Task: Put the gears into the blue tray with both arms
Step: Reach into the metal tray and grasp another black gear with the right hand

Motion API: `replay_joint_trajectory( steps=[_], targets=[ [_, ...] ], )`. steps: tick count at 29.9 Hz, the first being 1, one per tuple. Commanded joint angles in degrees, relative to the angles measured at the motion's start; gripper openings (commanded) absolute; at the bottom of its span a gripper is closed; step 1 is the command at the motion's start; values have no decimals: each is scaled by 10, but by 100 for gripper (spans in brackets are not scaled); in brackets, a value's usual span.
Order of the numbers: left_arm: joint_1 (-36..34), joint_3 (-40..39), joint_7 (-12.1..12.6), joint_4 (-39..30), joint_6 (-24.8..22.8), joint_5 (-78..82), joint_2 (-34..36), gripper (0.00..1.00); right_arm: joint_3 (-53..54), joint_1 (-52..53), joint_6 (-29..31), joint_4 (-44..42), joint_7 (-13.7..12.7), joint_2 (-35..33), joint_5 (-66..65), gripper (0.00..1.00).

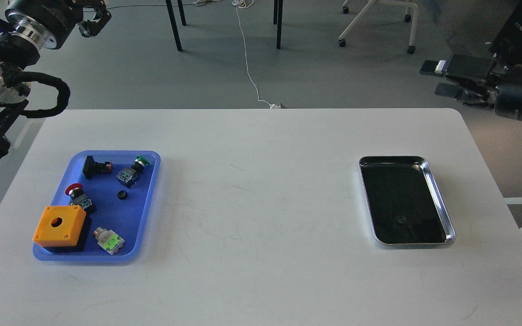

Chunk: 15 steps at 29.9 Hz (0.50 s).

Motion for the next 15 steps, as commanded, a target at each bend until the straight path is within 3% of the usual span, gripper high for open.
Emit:
replay_joint_trajectory(
  steps=[1,6,15],
  targets=[
    [9,-2,-2,0,0,-3,1,98,-117,46,0,44,0,30,-100,99],
    [28,-2,-6,-4,0,-3,3,98,-195,51,0,31,0,79,-241,99],
    [41,-26,0,-7,-21,-6,6,98,-237,32,0,-24,0,147,-305,97]
  ],
)
